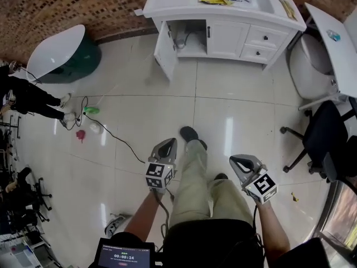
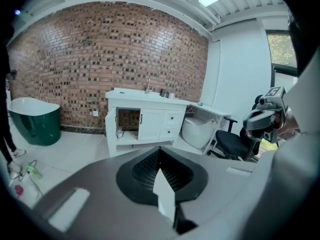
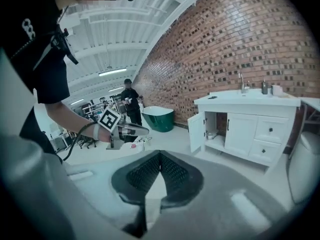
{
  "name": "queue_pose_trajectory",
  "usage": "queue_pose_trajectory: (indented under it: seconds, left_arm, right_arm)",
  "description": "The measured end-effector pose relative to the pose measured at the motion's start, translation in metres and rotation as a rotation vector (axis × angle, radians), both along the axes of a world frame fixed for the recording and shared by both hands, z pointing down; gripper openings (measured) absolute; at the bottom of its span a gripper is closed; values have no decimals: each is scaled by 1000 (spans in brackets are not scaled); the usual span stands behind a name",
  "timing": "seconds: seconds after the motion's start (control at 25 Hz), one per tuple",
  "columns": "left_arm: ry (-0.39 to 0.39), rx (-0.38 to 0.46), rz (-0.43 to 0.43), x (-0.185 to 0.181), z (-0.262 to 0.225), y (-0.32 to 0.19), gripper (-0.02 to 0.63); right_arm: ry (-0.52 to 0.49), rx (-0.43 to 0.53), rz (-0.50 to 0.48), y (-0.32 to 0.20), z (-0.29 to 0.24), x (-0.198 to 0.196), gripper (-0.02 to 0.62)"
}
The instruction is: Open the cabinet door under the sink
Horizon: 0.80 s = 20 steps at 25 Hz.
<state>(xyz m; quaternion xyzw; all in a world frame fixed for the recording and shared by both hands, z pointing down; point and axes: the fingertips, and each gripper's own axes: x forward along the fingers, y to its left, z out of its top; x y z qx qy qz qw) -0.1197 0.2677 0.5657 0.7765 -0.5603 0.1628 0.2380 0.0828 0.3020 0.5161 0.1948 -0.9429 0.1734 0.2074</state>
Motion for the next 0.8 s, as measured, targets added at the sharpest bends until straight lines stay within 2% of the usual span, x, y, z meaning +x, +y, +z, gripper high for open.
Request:
queue_pose_trajectory:
  seconds: [0.28, 0.44, 0.64, 0.8]
  left_arm:
    - [20, 161, 13, 53, -115, 38, 14]
    - [37, 242, 28, 76, -186, 67, 14]
    - [75, 289, 29, 84, -251, 101, 14]
    - [81, 276, 47, 86, -284, 110, 15]
  right_arm:
    - [-57, 89, 55, 26, -70, 25, -8]
    - [-95, 137, 20, 53, -120, 17, -8]
    - [-125, 196, -61, 74, -181, -11, -8]
    - [-138, 254, -77, 83, -237, -23, -8]
